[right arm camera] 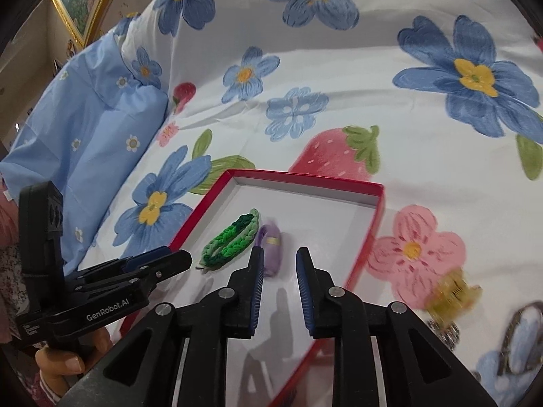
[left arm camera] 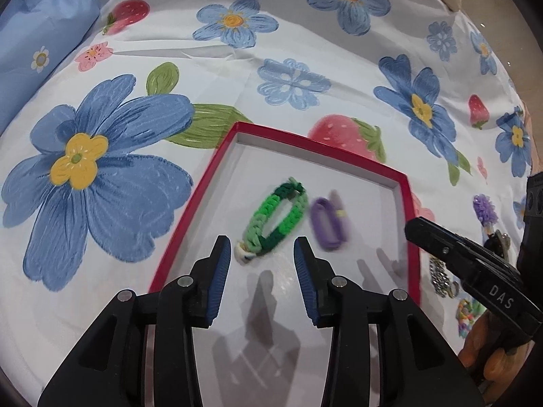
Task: Organize jewelry
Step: 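Grasp the yellow hair claw with the left tool while the right tool grasps the gold watch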
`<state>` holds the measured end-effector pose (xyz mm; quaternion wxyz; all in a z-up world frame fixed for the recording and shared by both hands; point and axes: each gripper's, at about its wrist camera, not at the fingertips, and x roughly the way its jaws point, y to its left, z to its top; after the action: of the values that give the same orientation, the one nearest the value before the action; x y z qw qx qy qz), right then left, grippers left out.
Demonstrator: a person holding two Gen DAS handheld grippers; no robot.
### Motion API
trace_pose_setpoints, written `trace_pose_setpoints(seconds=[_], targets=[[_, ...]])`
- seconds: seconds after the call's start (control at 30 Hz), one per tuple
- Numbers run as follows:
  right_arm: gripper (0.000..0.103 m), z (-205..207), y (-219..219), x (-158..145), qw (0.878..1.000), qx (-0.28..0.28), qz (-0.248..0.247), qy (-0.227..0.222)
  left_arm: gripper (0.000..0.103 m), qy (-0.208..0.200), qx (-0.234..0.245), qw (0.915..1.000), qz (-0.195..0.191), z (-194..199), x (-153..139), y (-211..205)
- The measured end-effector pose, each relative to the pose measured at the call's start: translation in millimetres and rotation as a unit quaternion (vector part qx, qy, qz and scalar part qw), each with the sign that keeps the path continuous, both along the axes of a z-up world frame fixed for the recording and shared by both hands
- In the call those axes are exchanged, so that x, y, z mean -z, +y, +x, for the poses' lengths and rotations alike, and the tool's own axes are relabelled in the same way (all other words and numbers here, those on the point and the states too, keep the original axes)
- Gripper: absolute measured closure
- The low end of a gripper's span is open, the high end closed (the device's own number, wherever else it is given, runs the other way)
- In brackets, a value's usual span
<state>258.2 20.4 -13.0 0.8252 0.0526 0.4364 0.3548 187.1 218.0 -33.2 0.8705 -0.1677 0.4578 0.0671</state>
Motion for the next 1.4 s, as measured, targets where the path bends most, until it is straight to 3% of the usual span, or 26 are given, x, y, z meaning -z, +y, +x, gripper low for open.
trace_pose_setpoints(seconds=[0.3, 0.47, 0.77, 1.1, 1.4], targets=[[0.08, -24.7, -41.9, -13.8, 1.0, 0.024, 0.019, -0.006, 0.066, -0.009, 0.015, 0.9998, -0.004, -19.9, -14.1, -26.3], [0.073, -40.2, -66.9, -20.2, 0.999, 0.037, 0.021, -0.015, 0.06, -0.02, 0.029, 0.9993, -0.008, -29.7, -25.6, -44.8], [0.068, -68.0, -118.4, -23.2, 0.997, 0.07, 0.012, -0.022, 0.06, -0.03, 0.072, 0.9968, -0.014, -38.9, -38.2, -86.7], [0.066, -87.9, -173.7, -25.5, 0.992, 0.119, 0.0, -0.035, 0.055, -0.032, 0.116, 0.9926, -0.014, -38.7, -44.0, -125.4], [0.066, -81.5, -210.6, -21.4, 0.987, 0.159, -0.007, -0.032, 0.054, -0.027, 0.147, 0.9888, -0.002, -24.1, -43.3, -153.7]])
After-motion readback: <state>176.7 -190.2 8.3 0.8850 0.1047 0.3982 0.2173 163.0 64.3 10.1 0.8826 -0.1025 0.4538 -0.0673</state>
